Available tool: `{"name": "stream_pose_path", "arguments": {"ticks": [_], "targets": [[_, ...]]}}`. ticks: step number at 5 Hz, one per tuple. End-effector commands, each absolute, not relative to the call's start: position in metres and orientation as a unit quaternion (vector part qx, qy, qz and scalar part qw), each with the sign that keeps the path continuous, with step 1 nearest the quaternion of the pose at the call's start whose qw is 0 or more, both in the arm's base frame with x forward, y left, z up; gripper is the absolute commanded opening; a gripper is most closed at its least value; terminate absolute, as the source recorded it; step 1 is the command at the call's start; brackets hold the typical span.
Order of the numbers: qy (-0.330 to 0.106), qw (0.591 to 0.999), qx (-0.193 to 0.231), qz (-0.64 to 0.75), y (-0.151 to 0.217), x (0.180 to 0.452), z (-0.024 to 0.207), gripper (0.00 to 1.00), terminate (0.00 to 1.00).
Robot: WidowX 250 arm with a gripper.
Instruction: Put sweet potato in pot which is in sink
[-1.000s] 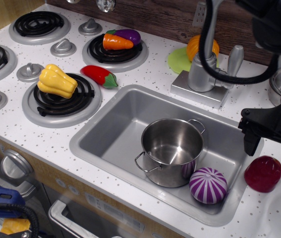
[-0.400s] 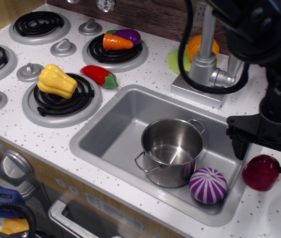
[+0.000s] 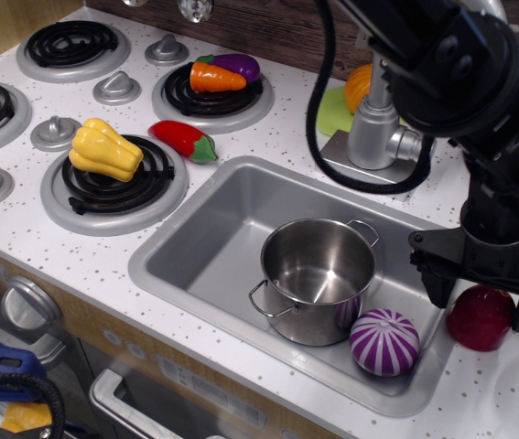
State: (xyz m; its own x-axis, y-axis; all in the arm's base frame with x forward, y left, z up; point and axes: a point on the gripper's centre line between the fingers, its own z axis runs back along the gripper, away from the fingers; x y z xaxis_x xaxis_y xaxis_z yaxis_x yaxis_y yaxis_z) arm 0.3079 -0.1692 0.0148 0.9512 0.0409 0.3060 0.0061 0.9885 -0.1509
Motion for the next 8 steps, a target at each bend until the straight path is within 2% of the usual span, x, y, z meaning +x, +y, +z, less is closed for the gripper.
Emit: {"name": "stream_pose_path", "arguments": {"ticks": [1,2,4,6,7,8], "targets": [[-0.175,0.980,-0.089,0.010,-0.160,0.318,0.017,1.00,0.00],[-0.176,0.980,-0.093,0.012,-0.157,0.320,0.011,0.00,0.00],[-0.159,0.986,-0.033,-0.033,-0.131,0.326,0.052,0.00,0.00],[-0.180,0.977,0.041,-0.107,-0.081,0.327,0.066,0.00,0.00],[-0.194,0.970,0.061,-0.133,-0.063,0.334,0.062,1.00,0.00],[-0.194,0.970,0.061,-0.133,-0.063,0.334,0.062,1.00,0.00]]}}
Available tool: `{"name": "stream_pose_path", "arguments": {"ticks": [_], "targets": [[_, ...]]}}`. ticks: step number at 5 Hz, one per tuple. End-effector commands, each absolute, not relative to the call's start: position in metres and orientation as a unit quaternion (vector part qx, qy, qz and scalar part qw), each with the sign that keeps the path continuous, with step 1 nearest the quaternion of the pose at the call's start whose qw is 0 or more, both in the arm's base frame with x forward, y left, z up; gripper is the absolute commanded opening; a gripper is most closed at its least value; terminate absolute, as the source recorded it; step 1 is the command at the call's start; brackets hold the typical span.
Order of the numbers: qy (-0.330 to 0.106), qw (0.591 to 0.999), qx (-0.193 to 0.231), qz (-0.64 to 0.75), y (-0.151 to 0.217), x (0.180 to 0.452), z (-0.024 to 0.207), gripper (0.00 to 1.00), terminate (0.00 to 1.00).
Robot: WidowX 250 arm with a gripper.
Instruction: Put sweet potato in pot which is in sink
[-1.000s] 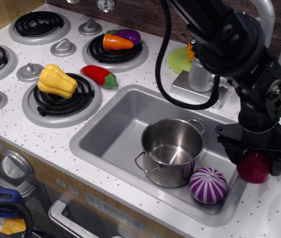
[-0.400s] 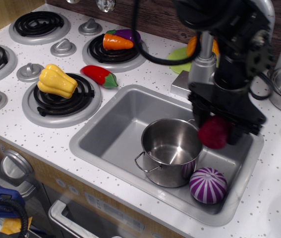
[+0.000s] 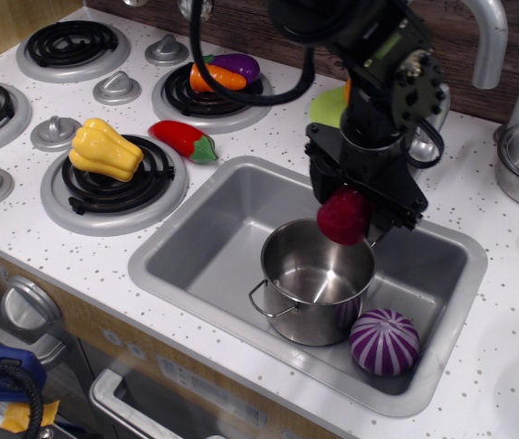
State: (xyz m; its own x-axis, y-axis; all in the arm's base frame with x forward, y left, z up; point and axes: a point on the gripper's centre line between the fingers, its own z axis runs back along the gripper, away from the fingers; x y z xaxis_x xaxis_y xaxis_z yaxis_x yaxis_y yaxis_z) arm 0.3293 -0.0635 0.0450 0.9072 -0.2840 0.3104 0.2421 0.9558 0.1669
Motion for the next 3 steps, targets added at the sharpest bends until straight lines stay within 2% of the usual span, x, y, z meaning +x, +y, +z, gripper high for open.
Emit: {"name": "stream_pose_path", "arguments": {"ticks": [1,2,3], "targets": [[-0.194,0.970,0.061,-0.133,-0.0631,0.3339,0.0615,1.00,0.00],[-0.194,0.970,0.061,-0.133,-0.0631,0.3339,0.0615,1.00,0.00],[-0.194,0.970,0.061,-0.133,-0.0631,0.3339,0.0615,1.00,1.00]]}}
